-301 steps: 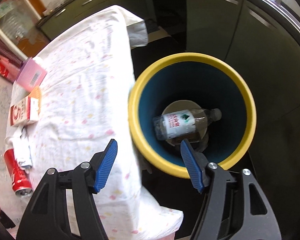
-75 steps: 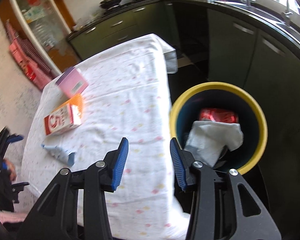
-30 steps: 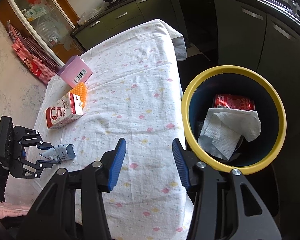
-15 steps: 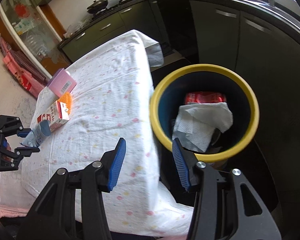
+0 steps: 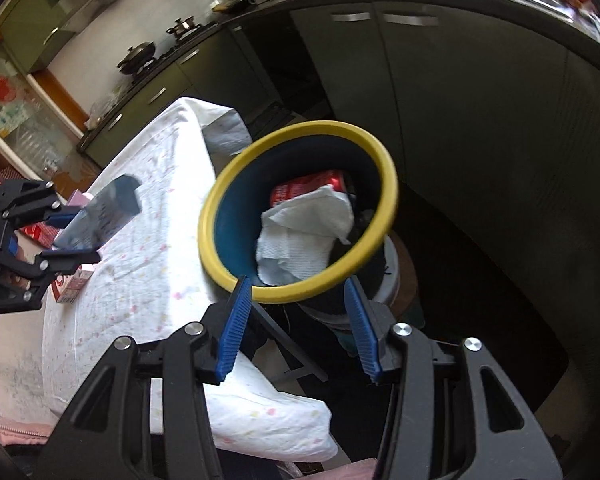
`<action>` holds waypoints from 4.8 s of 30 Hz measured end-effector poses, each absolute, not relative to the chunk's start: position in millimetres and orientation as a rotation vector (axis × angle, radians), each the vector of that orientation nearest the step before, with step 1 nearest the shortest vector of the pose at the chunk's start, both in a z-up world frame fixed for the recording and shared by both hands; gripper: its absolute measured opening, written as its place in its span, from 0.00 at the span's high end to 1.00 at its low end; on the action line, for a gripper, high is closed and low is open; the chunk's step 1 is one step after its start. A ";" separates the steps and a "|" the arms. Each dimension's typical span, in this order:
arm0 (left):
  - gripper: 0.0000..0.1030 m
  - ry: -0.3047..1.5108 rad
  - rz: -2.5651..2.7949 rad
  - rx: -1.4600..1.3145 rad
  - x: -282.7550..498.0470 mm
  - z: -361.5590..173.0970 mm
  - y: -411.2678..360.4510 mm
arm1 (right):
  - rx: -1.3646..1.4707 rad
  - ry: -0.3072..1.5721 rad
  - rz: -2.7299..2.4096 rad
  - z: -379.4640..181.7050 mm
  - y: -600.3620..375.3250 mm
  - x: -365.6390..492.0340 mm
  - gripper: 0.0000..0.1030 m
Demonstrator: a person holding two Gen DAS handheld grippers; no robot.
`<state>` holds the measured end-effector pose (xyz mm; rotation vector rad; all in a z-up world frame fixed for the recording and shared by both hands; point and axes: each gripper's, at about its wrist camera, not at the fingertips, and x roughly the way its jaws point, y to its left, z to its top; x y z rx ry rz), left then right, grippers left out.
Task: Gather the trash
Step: 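Carry the pouch over the bin and open the left gripper, then grasp the red-and-white milk carton with the right gripper, then carry the milk carton over the bin and open the right gripper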
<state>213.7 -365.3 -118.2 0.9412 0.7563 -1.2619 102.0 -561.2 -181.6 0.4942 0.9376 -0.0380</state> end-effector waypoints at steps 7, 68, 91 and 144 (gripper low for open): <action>0.51 0.784 -1.266 0.998 241.5 -155.7 -436.4 | 0.553 0.944 -0.074 -196.4 -585.7 90.3 0.55; 0.05 0.706 -0.385 0.183 79.9 -133.3 66.6 | -1.331 0.882 0.948 -188.8 -84.8 236.5 0.36; 0.05 0.687 -0.427 0.257 71.5 -123.8 29.7 | -1.086 0.761 0.845 -147.6 -120.7 191.7 0.52; 0.05 0.707 -0.674 0.453 133.8 -121.2 -50.1 | -0.116 0.959 0.189 -150.6 -401.5 186.6 0.37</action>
